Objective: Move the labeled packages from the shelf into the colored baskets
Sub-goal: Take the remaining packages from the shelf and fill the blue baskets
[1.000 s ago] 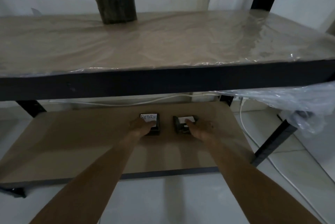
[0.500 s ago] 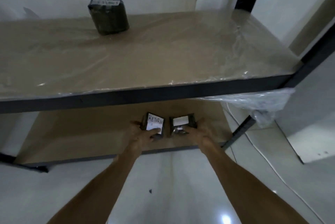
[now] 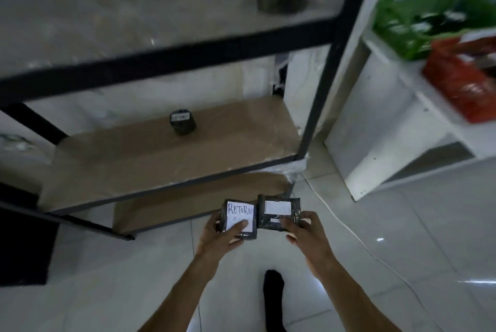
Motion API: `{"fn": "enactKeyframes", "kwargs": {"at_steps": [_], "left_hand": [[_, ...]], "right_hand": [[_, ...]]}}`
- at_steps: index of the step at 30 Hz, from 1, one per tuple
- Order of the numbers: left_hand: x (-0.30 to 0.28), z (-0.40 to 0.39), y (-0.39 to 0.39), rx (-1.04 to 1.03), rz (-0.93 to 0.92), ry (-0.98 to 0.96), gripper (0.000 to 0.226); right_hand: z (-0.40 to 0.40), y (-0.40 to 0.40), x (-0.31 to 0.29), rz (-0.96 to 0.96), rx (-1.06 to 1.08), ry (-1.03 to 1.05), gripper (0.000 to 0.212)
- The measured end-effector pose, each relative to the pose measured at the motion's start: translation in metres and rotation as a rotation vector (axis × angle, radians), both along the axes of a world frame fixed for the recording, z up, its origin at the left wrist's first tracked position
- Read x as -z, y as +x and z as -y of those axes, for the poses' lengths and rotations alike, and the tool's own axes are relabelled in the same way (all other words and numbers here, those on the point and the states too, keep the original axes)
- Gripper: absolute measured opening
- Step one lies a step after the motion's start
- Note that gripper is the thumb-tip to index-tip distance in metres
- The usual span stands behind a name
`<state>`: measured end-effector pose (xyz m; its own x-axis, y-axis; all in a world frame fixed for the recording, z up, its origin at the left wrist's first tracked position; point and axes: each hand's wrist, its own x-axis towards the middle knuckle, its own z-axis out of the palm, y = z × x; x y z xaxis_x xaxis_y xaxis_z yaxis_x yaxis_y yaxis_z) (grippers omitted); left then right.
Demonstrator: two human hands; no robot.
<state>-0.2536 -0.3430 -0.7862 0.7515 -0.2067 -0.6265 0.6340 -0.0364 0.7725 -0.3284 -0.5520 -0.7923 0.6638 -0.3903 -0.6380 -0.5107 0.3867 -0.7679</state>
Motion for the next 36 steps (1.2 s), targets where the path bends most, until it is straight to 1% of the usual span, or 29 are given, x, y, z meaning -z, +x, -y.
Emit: {"fn": "enactKeyframes", "kwargs": {"at_steps": [3, 5, 7, 10, 13, 15, 19, 22, 27, 29, 31, 33, 36], "left_hand": [[-0.087, 0.023, -0.034, 0.002, 0.033, -0.044, 0.038], [-0.134, 0.039, -0.048, 0.022, 0.050, -0.074, 0.039], [-0.177, 0.064, -0.055, 0.088, 0.078, -0.098, 0.041], [-0.222, 0.106, -0.059, 0.142, 0.111, -0.125, 0.045], [-0.262, 0.164, -0.066, 0.218, 0.123, -0.184, 0.050], [-0.285, 0.209, -0.069, 0.245, 0.140, -0.187, 0.055], [-0.317, 0.309, -0.075, 0.236, 0.206, -0.207, 0.047], [-0.342, 0.381, -0.081, 0.236, 0.218, -0.234, 0.046], [-0.376, 0.486, -0.084, 0.289, 0.245, -0.281, 0.044], [-0.384, 0.523, -0.079, 0.326, 0.281, -0.276, 0.045], [-0.390, 0.558, -0.073, 0.349, 0.307, -0.272, 0.049], [-0.389, 0.596, -0.062, 0.354, 0.315, -0.273, 0.045], [-0.385, 0.650, -0.047, 0.391, 0.331, -0.255, 0.040]], "right_hand": [[0.024, -0.036, -0.093, 0.077, 0.015, 0.007, 0.041], [0.045, -0.054, -0.141, 0.116, 0.018, 0.004, 0.038], [0.075, -0.069, -0.185, 0.161, 0.031, -0.021, 0.036], [0.124, -0.086, -0.230, 0.216, 0.070, -0.038, 0.036], [0.184, -0.105, -0.274, 0.279, 0.090, -0.062, 0.040], [0.229, -0.116, -0.301, 0.315, 0.089, -0.093, 0.041], [0.321, -0.135, -0.350, 0.379, 0.093, -0.143, 0.040], [0.381, -0.146, -0.379, 0.388, 0.121, -0.186, 0.043], [0.473, -0.158, -0.414, 0.436, 0.175, -0.206, 0.031], [0.510, -0.159, -0.420, 0.463, 0.220, -0.194, 0.029], [0.548, -0.157, -0.421, 0.480, 0.252, -0.189, 0.032], [0.587, -0.152, -0.417, 0.486, 0.289, -0.178, 0.033], [0.646, -0.139, -0.412, 0.487, 0.291, -0.201, 0.028]]}}
